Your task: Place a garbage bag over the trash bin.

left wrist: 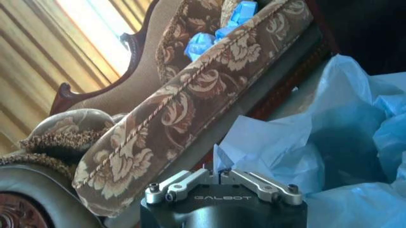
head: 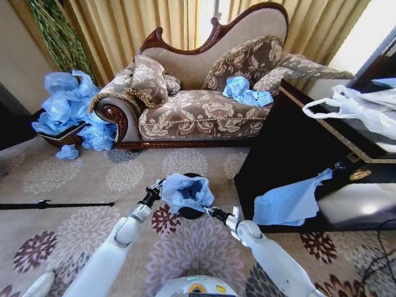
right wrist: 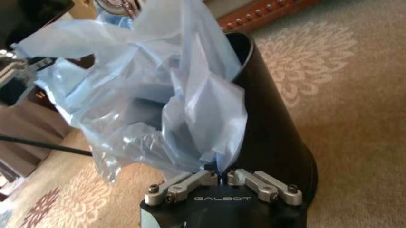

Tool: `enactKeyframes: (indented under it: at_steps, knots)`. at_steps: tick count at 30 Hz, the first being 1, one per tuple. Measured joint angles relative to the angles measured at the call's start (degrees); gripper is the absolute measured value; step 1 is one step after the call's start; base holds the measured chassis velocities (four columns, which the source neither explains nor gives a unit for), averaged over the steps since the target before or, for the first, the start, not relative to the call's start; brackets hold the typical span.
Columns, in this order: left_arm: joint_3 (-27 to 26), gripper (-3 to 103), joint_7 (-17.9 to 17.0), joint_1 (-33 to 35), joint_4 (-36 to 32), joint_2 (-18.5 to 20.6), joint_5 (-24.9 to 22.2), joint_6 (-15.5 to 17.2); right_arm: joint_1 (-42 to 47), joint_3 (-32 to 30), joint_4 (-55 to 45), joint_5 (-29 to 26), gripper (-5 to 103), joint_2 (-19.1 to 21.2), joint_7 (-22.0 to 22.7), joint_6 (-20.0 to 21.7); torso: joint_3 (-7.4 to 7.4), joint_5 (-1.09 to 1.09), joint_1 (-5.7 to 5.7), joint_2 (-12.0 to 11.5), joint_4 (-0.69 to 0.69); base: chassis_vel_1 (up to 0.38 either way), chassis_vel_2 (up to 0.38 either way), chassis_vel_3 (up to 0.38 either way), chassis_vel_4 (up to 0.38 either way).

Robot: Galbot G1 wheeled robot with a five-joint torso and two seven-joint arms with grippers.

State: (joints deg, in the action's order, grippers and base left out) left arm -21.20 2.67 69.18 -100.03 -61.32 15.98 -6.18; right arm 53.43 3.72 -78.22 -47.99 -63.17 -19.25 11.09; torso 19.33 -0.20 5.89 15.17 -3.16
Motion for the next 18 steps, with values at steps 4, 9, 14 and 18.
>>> enactKeyframes:
  at_steps: [4,9,14,18]
  knots:
    - [0.11,0,-0.09,-0.27,0.00,-0.31,-0.02,0.00,1.28,0.14,-2.42,0.63,0,0.98,1.17,0.12,0.00,0.00,0.00,0.00,0.00,0.000,0.000,0.000,0.000]
    - [0.34,0,-0.30,-0.34,-0.04,-0.92,-0.06,0.00,2.19,-0.10,-4.00,2.31,0,1.42,3.74,0.14,0.00,0.00,0.00,0.00,-0.01,0.000,0.000,0.000,0.000]
    - [0.34,0,-0.87,-0.11,-0.49,-1.23,-1.01,0.23,3.10,-1.06,-7.68,5.00,0,2.12,12.38,1.06,0.00,0.00,0.00,0.00,0.00,0.000,0.000,0.000,0.000]
    - [0.18,0,-1.71,-0.01,-0.86,-1.17,-2.74,0.88,3.21,-1.15,-9.51,6.21,0,3.22,15.10,1.57,0.00,0.00,0.00,0.00,0.00,0.000,0.000,0.000,0.000]
